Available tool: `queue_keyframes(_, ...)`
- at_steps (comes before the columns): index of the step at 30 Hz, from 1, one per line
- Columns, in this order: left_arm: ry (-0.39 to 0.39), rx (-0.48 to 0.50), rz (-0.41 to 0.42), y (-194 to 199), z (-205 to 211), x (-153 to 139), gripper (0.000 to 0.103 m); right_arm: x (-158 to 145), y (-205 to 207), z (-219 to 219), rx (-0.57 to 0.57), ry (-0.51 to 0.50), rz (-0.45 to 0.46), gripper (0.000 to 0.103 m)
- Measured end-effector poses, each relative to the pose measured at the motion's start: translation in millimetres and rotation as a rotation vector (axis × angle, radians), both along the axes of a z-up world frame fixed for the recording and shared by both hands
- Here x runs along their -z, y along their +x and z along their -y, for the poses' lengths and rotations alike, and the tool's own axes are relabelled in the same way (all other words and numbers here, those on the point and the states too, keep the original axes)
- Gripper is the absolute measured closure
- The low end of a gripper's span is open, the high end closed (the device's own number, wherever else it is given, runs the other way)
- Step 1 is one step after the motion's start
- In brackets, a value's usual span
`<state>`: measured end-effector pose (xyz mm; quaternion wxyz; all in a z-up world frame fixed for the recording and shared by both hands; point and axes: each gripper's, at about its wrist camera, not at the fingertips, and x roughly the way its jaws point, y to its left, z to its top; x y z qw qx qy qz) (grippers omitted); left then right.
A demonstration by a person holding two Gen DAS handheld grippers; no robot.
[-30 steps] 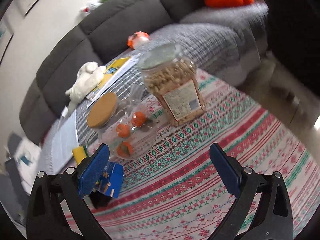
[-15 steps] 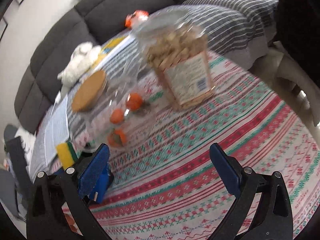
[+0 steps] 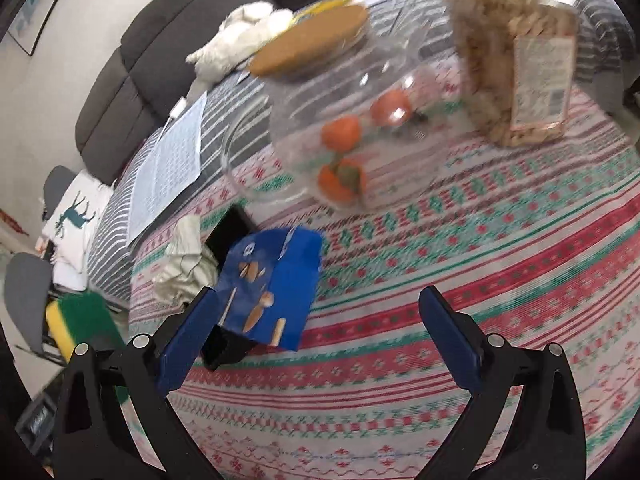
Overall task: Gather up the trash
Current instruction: 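Grasp the blue snack box with the right tool while the left tool holds the sponge, then lift the sponge and box and carry both toward the bin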
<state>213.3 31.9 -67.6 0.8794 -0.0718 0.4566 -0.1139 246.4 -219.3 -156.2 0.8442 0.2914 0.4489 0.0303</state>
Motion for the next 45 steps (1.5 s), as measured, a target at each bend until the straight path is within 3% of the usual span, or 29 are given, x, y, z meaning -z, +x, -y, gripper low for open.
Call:
queue_keyframes(3,-0.023,-0.036,-0.011,-12.4,-15.9,-1.9,0.052,2.6,5.7,-2.2,0.004,0.028,0.037,0.008)
queue_keyframes(5,-0.023,-0.043,0.007,-21.5,-20.8,-5.6,0.052,7.0,9.1,-3.9,-0.001,0.056,0.052,0.021)
queue_keyframes(7,-0.019,-0.043,0.019,-25.1,-24.2,-6.9,0.052,18.5,14.1,-5.7,-0.029,0.109,0.035,0.051)
queue_keyframes(9,-0.016,-0.040,0.027,-27.2,-27.0,-8.2,0.052,24.3,15.6,-6.8,-0.046,0.147,0.035,0.066)
queue_keyframes(15,0.005,-0.063,0.076,-30.6,-38.7,-15.1,0.052,2.7,2.3,-13.5,-0.063,0.124,0.116,0.078)
queue_keyframes(17,0.001,-0.071,0.082,-31.0,-43.7,-16.6,0.052,-6.9,-3.0,-19.5,-0.080,0.097,0.137,0.088)
queue_keyframes(26,-0.010,-0.095,0.131,-37.8,-55.6,-28.3,0.052,-38.8,-35.8,-45.7,-0.135,-0.067,0.203,0.092)
queue_keyframes(45,0.017,-0.090,0.231,-56.8,-48.0,-42.2,0.052,-94.8,-89.2,-58.6,-0.123,-0.270,0.370,0.092)
